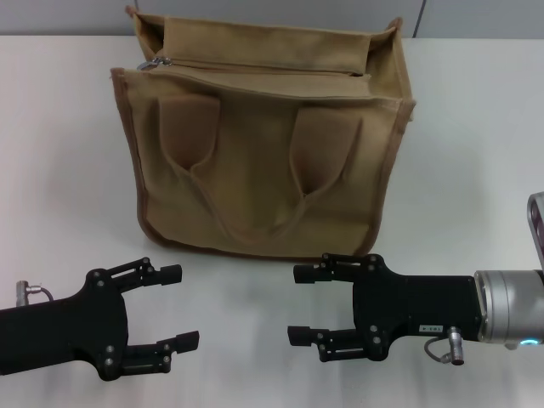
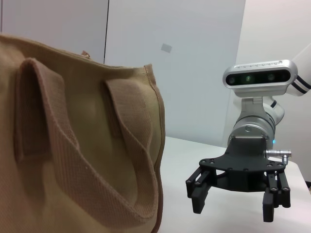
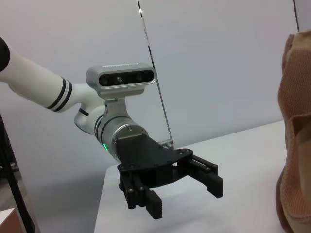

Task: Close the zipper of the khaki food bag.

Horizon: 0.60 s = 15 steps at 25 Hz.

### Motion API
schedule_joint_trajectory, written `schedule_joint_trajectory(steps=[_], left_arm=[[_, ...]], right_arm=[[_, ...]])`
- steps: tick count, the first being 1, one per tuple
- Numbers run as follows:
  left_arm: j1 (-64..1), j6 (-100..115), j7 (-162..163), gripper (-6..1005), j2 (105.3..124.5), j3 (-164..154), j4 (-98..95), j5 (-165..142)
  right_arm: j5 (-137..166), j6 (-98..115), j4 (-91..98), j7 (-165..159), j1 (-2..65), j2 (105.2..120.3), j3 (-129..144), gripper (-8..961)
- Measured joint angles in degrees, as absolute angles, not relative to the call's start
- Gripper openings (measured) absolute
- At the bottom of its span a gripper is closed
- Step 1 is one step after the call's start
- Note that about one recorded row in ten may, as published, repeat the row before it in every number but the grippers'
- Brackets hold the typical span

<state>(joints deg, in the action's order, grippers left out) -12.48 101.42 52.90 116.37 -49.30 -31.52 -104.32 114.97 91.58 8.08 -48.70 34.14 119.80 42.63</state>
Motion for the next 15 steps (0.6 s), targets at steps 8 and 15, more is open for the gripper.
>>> schedule_joint_trajectory(steps=[8,15], left_arm=[[-12.48,101.42,52.84,834,116.39,-49.30,-31.46,-104.21],[-11.64,101.37,51.52,832,117.70,-44.78,-31.09,-104.07]], right_arm=[[114.87,91.58,7.98,-48.68,34.10,119.80,42.62,775],[113.37,91.84,7.21,-47.06,34.10,119.80,41.67,775]])
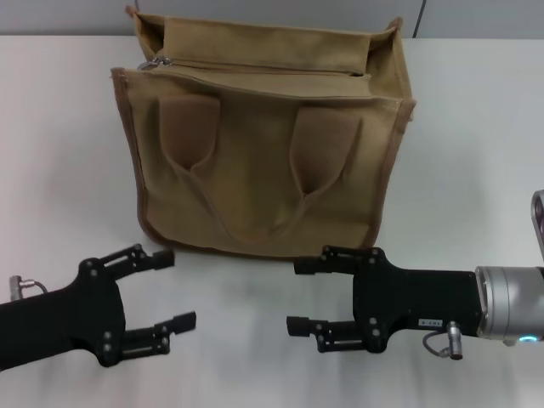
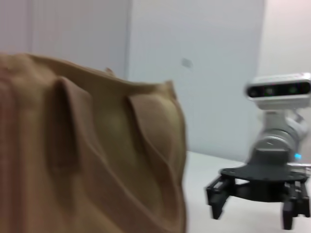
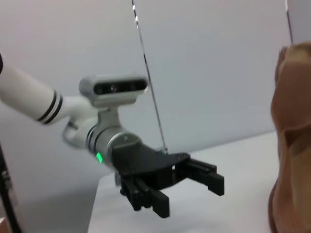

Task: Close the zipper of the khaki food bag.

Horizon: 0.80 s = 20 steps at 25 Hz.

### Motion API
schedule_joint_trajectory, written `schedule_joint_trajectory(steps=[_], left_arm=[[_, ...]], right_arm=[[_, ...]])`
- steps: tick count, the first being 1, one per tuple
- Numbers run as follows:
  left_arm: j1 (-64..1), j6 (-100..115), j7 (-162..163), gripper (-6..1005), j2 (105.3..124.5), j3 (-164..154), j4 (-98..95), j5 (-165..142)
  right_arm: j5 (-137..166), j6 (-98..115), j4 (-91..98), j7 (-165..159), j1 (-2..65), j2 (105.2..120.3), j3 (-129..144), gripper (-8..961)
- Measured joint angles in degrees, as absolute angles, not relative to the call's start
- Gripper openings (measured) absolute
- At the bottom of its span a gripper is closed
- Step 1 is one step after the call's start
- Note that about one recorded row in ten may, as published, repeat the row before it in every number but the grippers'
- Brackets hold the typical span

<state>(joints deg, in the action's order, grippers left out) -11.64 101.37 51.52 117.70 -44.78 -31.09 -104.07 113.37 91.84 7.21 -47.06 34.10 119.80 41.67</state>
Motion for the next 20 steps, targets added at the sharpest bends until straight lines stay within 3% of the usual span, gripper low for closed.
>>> schedule_joint_trajectory(steps=[12,20], left_arm=[[-9.57,98.94,28.69,830,118.58,-15.28,-14.45,-103.35],[-16.37,83.69,26.51,829,118.70,-9.30,-13.26,-103.22]], right_arm=[[100.76,92.12,2.94,-41.87,34.36,119.83,41.57,774],[99.68,92.18,0.31,-41.59,34.11,119.87,40.98,774]])
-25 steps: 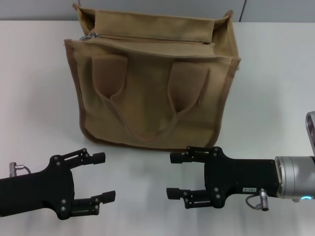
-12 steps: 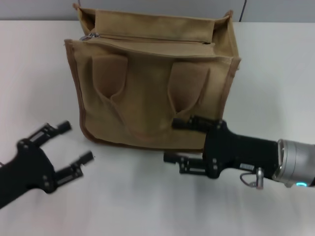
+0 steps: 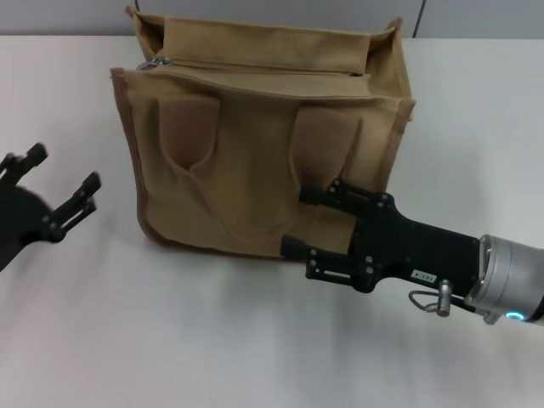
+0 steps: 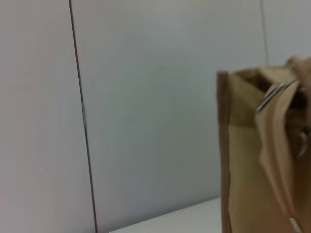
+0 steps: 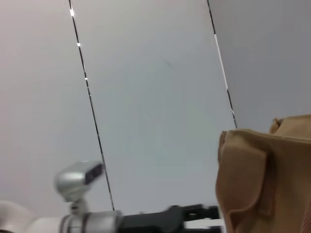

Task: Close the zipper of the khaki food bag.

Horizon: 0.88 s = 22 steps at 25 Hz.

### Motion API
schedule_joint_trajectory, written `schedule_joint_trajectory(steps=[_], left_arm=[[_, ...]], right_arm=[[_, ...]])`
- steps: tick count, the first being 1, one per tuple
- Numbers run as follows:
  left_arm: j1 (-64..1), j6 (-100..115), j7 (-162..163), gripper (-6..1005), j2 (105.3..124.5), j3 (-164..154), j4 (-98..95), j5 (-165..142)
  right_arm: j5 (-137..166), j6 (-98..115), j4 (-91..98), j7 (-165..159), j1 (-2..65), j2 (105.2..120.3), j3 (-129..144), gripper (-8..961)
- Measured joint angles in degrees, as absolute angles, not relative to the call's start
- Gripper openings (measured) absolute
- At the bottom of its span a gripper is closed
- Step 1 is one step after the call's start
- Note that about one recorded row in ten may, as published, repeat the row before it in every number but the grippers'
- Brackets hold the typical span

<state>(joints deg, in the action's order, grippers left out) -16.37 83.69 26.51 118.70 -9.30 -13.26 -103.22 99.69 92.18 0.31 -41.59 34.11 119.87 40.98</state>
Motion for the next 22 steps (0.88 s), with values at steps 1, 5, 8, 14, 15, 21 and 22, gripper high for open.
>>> schedule_joint_trajectory(steps=[1,5,8,14,15,21,22], left_arm=[[-17.37,82.36,26.43,829,118.74,-9.27,-12.90,-103.18],[-20.60,79.76,26.37,828,118.72,-7.48,-11.75,-102.60],[-21.20,80.37,26.41,827,118.63,-5.55,-11.37,-100.87],[-21.66,81.50,27.08,826,118.54,-6.46,-11.34,-99.86],[-22.02,82.21,27.20,826,118.54,-8.18,-11.35,-100.22],[-22.45,86.54,29.52,825,118.45,-13.19,-12.00,-100.15],[-22.82,86.78,29.88,825,118.46,-13.15,-12.06,-100.01]], right_arm=[[99.68,92.18,0.31,-41.59,34.11,119.87,40.98,774],[99.64,92.19,-0.15,-41.29,34.09,119.89,40.95,774],[99.62,92.03,-0.21,-41.28,34.09,119.89,40.92,774],[99.58,91.85,0.01,-41.25,34.10,119.88,40.31,775],[99.57,91.82,0.06,-41.24,34.10,119.88,39.93,775],[99.57,91.63,0.26,-41.22,34.10,119.88,38.91,775],[99.57,91.58,0.26,-41.21,34.13,119.89,38.89,775]])
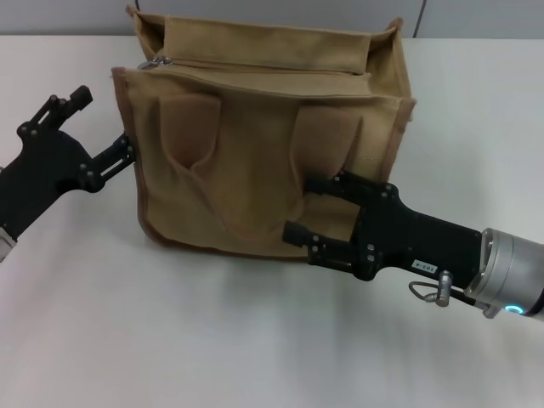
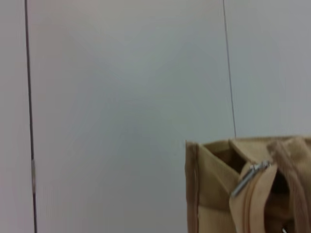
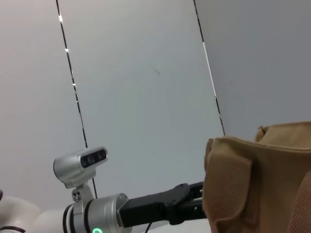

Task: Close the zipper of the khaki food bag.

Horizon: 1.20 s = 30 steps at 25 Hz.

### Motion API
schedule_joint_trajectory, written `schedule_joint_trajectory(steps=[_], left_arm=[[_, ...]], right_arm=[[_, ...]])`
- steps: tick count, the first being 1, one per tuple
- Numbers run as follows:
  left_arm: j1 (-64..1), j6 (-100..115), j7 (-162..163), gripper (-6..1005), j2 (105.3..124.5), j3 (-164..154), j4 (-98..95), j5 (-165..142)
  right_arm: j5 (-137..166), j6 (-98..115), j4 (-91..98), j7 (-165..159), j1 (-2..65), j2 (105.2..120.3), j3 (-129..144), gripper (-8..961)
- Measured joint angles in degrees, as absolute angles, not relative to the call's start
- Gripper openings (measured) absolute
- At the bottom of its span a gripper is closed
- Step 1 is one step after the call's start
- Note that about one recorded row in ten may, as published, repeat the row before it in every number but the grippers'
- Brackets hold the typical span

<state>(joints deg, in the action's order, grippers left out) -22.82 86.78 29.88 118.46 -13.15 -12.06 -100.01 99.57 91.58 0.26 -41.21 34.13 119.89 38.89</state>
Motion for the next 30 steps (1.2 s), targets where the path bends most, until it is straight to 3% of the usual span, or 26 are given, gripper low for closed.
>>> schedule_joint_trajectory(steps=[10,30], left_arm=[[-25.91,86.29,29.97,823,118.84,-10.28,-10.66,-98.35],[-25.78,85.51,29.41,820,118.88,-10.10,-9.85,-95.93]], right_arm=[[99.57,90.93,0.06,-41.21,34.55,119.88,38.31,775],[99.58,91.40,0.10,-41.22,34.63,119.88,38.23,774]])
